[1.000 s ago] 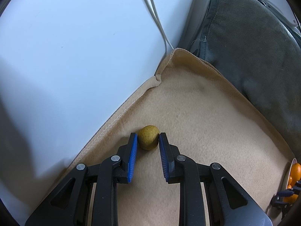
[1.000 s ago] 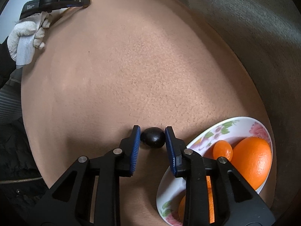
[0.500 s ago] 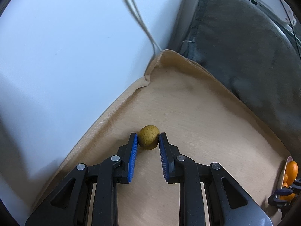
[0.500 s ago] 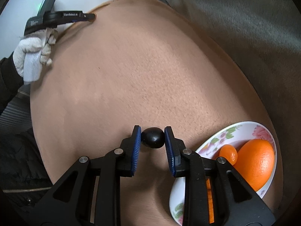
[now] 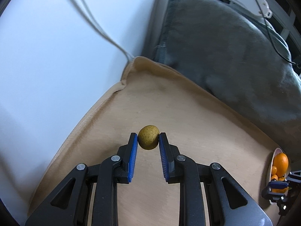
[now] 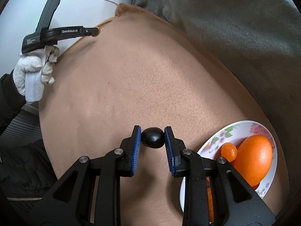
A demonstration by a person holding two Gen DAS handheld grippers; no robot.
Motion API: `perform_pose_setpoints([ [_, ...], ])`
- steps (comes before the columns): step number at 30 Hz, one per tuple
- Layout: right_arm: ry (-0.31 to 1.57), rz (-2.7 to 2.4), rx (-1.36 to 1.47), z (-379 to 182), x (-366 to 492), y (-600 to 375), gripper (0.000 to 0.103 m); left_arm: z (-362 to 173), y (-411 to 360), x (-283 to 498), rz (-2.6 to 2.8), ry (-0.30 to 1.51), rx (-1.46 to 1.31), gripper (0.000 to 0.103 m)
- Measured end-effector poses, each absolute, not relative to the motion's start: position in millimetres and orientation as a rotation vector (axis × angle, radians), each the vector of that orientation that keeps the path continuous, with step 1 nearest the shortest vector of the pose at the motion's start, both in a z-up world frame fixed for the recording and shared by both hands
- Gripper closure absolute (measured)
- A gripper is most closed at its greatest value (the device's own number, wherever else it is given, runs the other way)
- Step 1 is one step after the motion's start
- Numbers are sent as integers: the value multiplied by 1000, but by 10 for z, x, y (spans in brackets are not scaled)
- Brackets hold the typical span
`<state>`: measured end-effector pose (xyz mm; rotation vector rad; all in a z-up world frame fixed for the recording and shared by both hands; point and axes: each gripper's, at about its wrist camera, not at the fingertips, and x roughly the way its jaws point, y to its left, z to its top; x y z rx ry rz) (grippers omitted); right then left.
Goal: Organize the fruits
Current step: 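Carry the brown fruit with the left gripper while the right carries the grape to the plate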
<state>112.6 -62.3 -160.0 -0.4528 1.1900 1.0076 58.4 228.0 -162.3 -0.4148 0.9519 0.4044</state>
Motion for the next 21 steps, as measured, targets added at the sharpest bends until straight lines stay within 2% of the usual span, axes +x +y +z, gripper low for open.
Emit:
perform_pose_setpoints([
  [21, 1143, 890, -268, -1335, 1153, -1223, 76, -1253, 1155, 744, 168, 937, -291, 81],
])
